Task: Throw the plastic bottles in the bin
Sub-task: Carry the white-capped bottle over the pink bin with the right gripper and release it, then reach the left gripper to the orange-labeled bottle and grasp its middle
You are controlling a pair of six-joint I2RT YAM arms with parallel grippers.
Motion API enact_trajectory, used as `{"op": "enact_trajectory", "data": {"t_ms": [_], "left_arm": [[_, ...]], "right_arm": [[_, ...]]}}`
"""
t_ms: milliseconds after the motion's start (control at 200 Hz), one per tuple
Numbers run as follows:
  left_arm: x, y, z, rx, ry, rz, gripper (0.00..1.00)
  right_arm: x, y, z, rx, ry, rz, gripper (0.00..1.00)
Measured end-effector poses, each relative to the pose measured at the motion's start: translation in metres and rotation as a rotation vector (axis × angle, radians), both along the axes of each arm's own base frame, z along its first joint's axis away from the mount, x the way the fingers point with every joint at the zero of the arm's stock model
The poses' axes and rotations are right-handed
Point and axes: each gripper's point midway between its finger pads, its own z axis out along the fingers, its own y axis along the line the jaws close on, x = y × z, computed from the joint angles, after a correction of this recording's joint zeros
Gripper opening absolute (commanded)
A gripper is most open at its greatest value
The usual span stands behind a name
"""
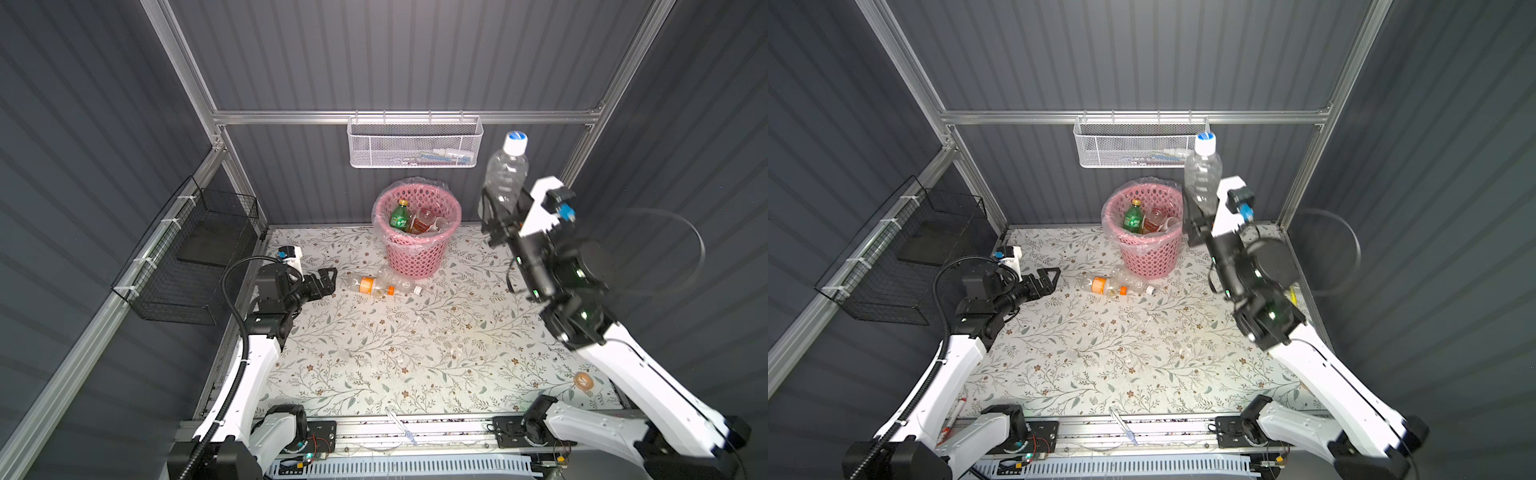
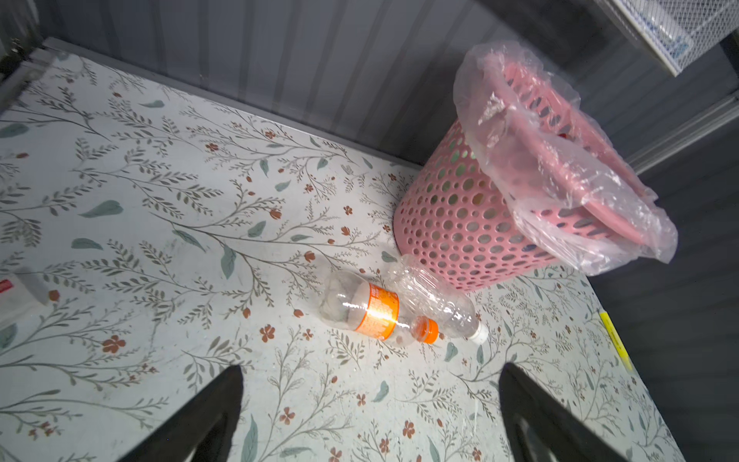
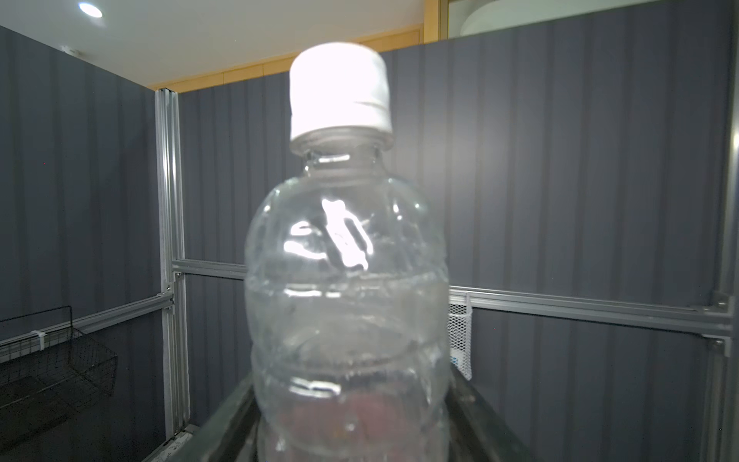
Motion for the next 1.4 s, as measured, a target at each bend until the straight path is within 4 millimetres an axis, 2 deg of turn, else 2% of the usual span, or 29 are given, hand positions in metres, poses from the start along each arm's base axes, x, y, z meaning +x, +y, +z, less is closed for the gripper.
{"op": "enact_trajectory", "data": {"t_ms": [10, 20, 35, 90, 135, 175, 235, 260, 295, 325, 400, 475, 655, 715, 775, 855, 971, 1166, 1286, 1401], "left_arm": [[0.000, -0.002, 0.000, 0.002, 0.000, -0.005, 1.00], [-0.001, -0.004, -0.001, 0.002, 0.001, -0.010, 1.00], [-0.001, -0.006, -0.001, 0.003, 0.001, -0.014, 1.00], [-0.002, -0.014, -0.003, 0.005, 0.009, -0.034, 1.00], [-0.002, -0.017, -0.005, 0.005, 0.016, -0.042, 1.00], [-0.002, -0.017, -0.008, 0.008, 0.023, -0.039, 1.00], [-0.001, -0.016, -0.010, 0.013, 0.031, -0.032, 1.00], [-0.002, -0.015, -0.011, 0.014, 0.036, -0.031, 1.00], [-0.001, -0.015, -0.013, 0.016, 0.040, -0.027, 1.00], [-0.001, -0.014, -0.014, 0.018, 0.043, -0.025, 1.00], [0.000, -0.014, -0.017, 0.019, 0.052, -0.023, 1.00], [0.002, -0.015, -0.023, 0.014, 0.074, -0.019, 1.00], [0.008, -0.018, -0.037, -0.004, 0.121, -0.014, 1.00], [0.009, -0.019, -0.038, -0.011, 0.123, -0.015, 1.00], [0.011, -0.021, -0.040, -0.012, 0.126, -0.019, 1.00], [0.012, -0.024, -0.046, -0.009, 0.144, -0.025, 1.00], [0.015, -0.032, -0.057, -0.015, 0.185, -0.031, 1.00], [0.023, -0.059, -0.072, -0.051, 0.267, -0.025, 1.00], [0.030, -0.075, -0.092, -0.099, 0.354, 0.001, 0.99], [0.034, -0.086, -0.115, -0.134, 0.440, 0.028, 1.00]], "right_arm": [[0.005, 0.001, 0.001, 0.002, 0.011, -0.001, 0.66], [0.015, 0.004, -0.002, -0.006, 0.035, -0.001, 0.79], [0.025, 0.007, -0.002, -0.014, 0.055, -0.004, 0.87], [0.069, 0.022, -0.023, -0.049, 0.187, 0.008, 0.99], [0.100, 0.031, -0.048, -0.085, 0.297, 0.010, 0.99], [0.121, 0.037, -0.080, -0.108, 0.403, 0.012, 0.99], [0.135, 0.038, -0.134, -0.150, 0.562, 0.005, 0.99], [0.136, 0.037, -0.151, -0.163, 0.609, 0.002, 0.99], [0.135, 0.034, -0.178, -0.180, 0.687, -0.001, 0.99], [0.132, 0.030, -0.193, -0.188, 0.734, -0.006, 0.99], [0.120, 0.020, -0.209, -0.181, 0.795, -0.011, 0.99], [0.106, 0.003, -0.202, -0.148, 0.794, -0.024, 0.99], [0.071, -0.039, -0.156, -0.035, 0.683, -0.066, 0.99], [0.064, -0.049, -0.153, -0.010, 0.668, -0.078, 0.99], [0.059, -0.057, -0.159, 0.005, 0.675, -0.091, 0.99], [0.055, -0.065, -0.178, 0.013, 0.709, -0.110, 0.99], [0.050, -0.075, -0.218, 0.016, 0.786, -0.139, 0.99], [0.037, -0.096, -0.282, 0.058, 0.920, -0.188, 0.99], [0.028, -0.101, -0.314, 0.083, 0.995, -0.197, 0.99], [0.023, -0.101, -0.334, 0.099, 1.044, -0.194, 0.99]]}}
